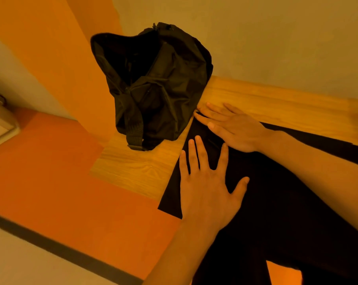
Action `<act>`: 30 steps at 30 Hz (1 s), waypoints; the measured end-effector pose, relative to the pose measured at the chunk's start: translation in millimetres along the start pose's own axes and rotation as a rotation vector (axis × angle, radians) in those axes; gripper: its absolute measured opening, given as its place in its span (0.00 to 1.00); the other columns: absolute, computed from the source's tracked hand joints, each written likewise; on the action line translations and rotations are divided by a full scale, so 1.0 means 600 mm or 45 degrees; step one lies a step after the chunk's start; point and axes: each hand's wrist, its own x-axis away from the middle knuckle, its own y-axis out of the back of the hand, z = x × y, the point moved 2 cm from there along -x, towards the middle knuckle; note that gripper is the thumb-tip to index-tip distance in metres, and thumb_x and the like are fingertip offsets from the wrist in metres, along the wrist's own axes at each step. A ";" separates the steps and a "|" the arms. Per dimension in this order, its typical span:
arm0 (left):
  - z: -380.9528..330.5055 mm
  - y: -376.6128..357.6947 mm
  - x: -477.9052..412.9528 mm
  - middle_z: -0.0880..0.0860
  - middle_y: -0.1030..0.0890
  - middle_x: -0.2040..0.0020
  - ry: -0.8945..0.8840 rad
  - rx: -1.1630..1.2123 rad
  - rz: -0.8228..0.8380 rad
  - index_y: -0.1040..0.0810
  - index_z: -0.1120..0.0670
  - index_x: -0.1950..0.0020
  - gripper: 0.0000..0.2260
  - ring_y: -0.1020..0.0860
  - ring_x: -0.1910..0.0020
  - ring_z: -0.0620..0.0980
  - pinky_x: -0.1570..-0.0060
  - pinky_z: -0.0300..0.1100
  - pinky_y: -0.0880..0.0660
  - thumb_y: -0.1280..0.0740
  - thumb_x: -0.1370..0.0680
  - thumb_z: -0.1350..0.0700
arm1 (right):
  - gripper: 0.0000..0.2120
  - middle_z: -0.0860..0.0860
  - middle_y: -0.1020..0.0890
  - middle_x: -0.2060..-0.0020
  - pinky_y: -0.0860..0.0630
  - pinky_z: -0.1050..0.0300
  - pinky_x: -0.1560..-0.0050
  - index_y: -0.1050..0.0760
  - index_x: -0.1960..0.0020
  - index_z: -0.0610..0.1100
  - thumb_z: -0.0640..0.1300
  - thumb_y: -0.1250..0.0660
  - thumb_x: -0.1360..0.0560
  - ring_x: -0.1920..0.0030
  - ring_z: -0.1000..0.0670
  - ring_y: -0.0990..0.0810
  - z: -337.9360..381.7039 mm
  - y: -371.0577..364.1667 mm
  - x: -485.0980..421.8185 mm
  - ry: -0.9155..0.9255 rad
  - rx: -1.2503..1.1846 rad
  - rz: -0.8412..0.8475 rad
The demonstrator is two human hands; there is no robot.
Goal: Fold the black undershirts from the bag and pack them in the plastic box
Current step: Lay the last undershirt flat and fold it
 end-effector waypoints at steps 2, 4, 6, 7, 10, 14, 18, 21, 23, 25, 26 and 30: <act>0.000 0.000 0.003 0.63 0.59 0.18 0.027 -0.005 -0.008 0.56 0.47 0.16 0.38 0.63 0.19 0.61 0.22 0.62 0.55 0.56 0.21 0.28 | 0.27 0.61 0.59 0.20 0.63 0.46 0.20 0.60 0.20 0.62 0.62 0.70 0.18 0.22 0.60 0.66 0.003 0.000 0.001 -0.011 0.019 -0.003; -0.001 -0.003 0.003 0.58 0.59 0.17 0.023 0.000 -0.021 0.54 0.48 0.16 0.39 0.62 0.19 0.60 0.22 0.62 0.54 0.56 0.21 0.28 | 0.28 0.59 0.58 0.19 0.66 0.47 0.21 0.58 0.19 0.62 0.62 0.70 0.19 0.21 0.59 0.65 0.012 0.000 0.008 -0.003 0.044 -0.023; -0.003 -0.002 0.003 0.54 0.59 0.17 0.011 0.016 -0.035 0.50 0.48 0.16 0.38 0.61 0.18 0.57 0.22 0.62 0.53 0.56 0.21 0.28 | 0.30 0.56 0.58 0.19 0.70 0.48 0.22 0.58 0.20 0.62 0.62 0.72 0.20 0.21 0.57 0.65 0.016 0.002 0.015 -0.014 0.075 -0.041; -0.003 -0.002 0.003 0.52 0.60 0.17 0.016 0.019 -0.037 0.50 0.48 0.16 0.38 0.61 0.18 0.56 0.22 0.62 0.52 0.56 0.21 0.28 | 0.32 0.55 0.58 0.19 0.72 0.48 0.23 0.58 0.19 0.61 0.64 0.74 0.22 0.21 0.56 0.66 0.015 0.005 0.017 -0.044 0.103 -0.053; -0.003 0.001 0.004 0.51 0.62 0.17 0.029 0.039 -0.057 0.49 0.47 0.16 0.38 0.62 0.18 0.56 0.22 0.62 0.50 0.55 0.21 0.27 | 0.40 0.52 0.57 0.18 0.71 0.47 0.23 0.58 0.18 0.58 0.68 0.80 0.26 0.21 0.54 0.66 0.005 0.034 0.046 -0.202 0.077 -0.207; -0.001 0.007 0.008 0.53 0.65 0.17 0.035 -0.006 -0.113 0.51 0.49 0.16 0.39 0.65 0.19 0.57 0.21 0.61 0.52 0.53 0.21 0.27 | 0.37 0.53 0.58 0.18 0.67 0.48 0.21 0.61 0.19 0.59 0.69 0.78 0.26 0.20 0.54 0.65 -0.016 0.032 0.182 -0.528 -0.102 -0.447; 0.003 0.022 0.011 0.55 0.61 0.17 -0.041 0.054 -0.262 0.43 0.50 0.17 0.38 0.63 0.19 0.57 0.20 0.60 0.55 0.51 0.21 0.29 | 0.37 0.51 0.59 0.19 0.67 0.49 0.22 0.64 0.20 0.57 0.68 0.77 0.26 0.21 0.51 0.66 -0.040 -0.003 0.325 -0.864 -0.065 -0.343; -0.003 0.051 -0.031 0.54 0.58 0.16 -0.129 0.166 -0.292 0.37 0.49 0.20 0.35 0.64 0.19 0.53 0.20 0.54 0.57 0.51 0.20 0.30 | 0.36 0.48 0.59 0.19 0.66 0.47 0.22 0.62 0.19 0.55 0.68 0.74 0.23 0.20 0.49 0.65 -0.047 -0.018 0.366 -0.983 0.018 -0.284; -0.020 0.060 -0.073 0.52 0.60 0.17 -0.247 0.140 -0.167 0.43 0.46 0.18 0.33 0.66 0.20 0.50 0.21 0.49 0.61 0.55 0.19 0.31 | 0.35 0.47 0.59 0.19 0.66 0.45 0.21 0.63 0.19 0.55 0.67 0.71 0.23 0.20 0.48 0.66 -0.044 -0.037 0.377 -0.998 0.039 -0.194; -0.032 0.049 -0.107 0.51 0.65 0.18 -0.316 0.028 0.056 0.53 0.43 0.17 0.32 0.67 0.20 0.50 0.22 0.48 0.64 0.58 0.19 0.32 | 0.35 0.48 0.61 0.19 0.65 0.44 0.21 0.64 0.19 0.56 0.67 0.69 0.24 0.20 0.47 0.66 -0.042 -0.053 0.384 -1.004 0.023 -0.143; -0.030 0.037 -0.117 0.50 0.66 0.18 -0.313 -0.040 0.159 0.57 0.42 0.17 0.32 0.68 0.21 0.50 0.22 0.48 0.65 0.60 0.20 0.32 | 0.35 0.48 0.62 0.19 0.65 0.44 0.21 0.65 0.19 0.57 0.67 0.68 0.23 0.20 0.48 0.66 -0.042 -0.057 0.385 -1.002 0.010 -0.149; -0.016 0.010 -0.122 0.50 0.66 0.18 -0.276 -0.176 0.262 0.65 0.41 0.19 0.33 0.68 0.21 0.49 0.21 0.50 0.64 0.62 0.22 0.30 | 0.32 0.50 0.62 0.19 0.65 0.43 0.21 0.64 0.19 0.58 0.68 0.65 0.20 0.20 0.49 0.67 -0.045 -0.060 0.393 -0.994 -0.039 -0.178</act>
